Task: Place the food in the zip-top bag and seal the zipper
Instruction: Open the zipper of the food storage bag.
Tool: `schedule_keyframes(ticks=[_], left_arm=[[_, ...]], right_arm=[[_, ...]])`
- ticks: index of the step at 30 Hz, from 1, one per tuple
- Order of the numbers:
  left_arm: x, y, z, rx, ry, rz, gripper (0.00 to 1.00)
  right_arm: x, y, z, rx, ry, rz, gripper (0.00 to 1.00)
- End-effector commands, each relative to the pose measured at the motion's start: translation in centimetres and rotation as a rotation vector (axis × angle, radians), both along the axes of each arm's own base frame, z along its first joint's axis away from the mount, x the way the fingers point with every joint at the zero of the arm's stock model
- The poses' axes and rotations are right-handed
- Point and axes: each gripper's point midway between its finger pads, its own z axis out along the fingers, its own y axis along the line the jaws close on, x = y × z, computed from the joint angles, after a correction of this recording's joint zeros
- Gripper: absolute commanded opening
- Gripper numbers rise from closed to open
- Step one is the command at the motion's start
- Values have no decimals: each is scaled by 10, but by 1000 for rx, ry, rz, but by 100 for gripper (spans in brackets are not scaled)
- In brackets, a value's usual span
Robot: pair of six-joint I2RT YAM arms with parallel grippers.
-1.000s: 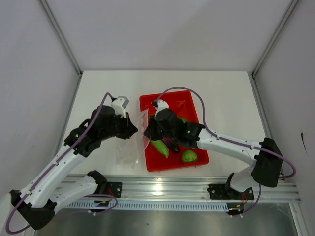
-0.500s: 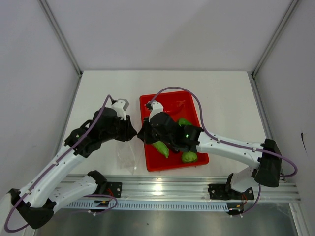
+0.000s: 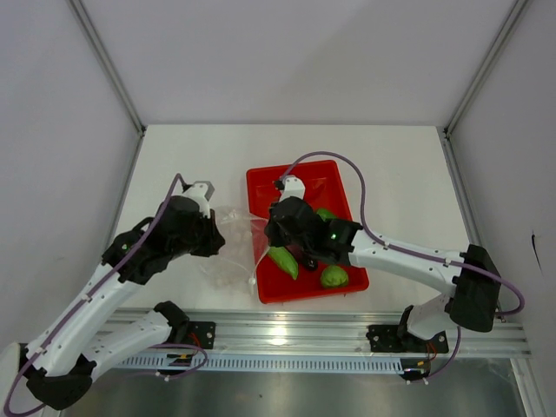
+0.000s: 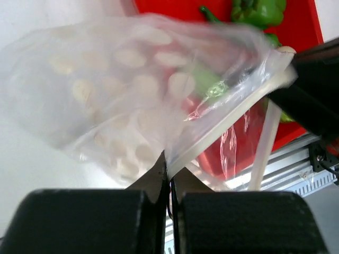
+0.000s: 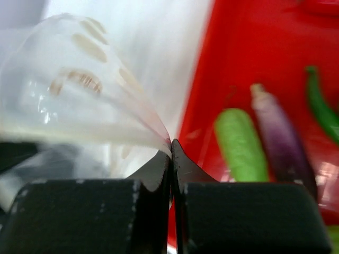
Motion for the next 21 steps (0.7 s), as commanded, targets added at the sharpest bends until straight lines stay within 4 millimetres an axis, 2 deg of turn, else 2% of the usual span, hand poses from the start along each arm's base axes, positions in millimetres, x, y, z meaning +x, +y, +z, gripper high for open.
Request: schedule_keyframes(ticks=[1,2,4,5,7,10,14,16,19,20,21], left_arm=[[-6,18,33,-25,-49,90,1],[-9,16,50,-68,-77,79,1],[-13,14,58,-97,-80,65,0],[-17,10,71,-134,-93,42,0],[-21,5,80,-164,-97,9,1],[-25,2,84,-176,-84,-15,0],[-20,9,68,-103,-45,27,0],[-15,10,49,-56,-5,44,1],[-8,7,23,-14,42,65,1],[-7,7,14,0,62,72,0],[-4,5,12,0,66,81,1]], right_arm=[[25,-37,-19,-158,-85,-137,0],[27,-41,-27,-197,-94,-137,0],[29,-41,-39,-236,-97,-133,0],[30,-41,-42,-247,-100,-129,0],[31,-38,-48,-258,-95,-122,0],[34,-33,-48,-257,-105,-110,0],[37,-24,-37,-233,-114,-76,0],[33,-16,-33,-208,-107,-17,0],[28,-3,-25,-164,-91,61,17],[27,1,-20,-153,-92,75,33],[23,4,-20,-149,-81,105,40]])
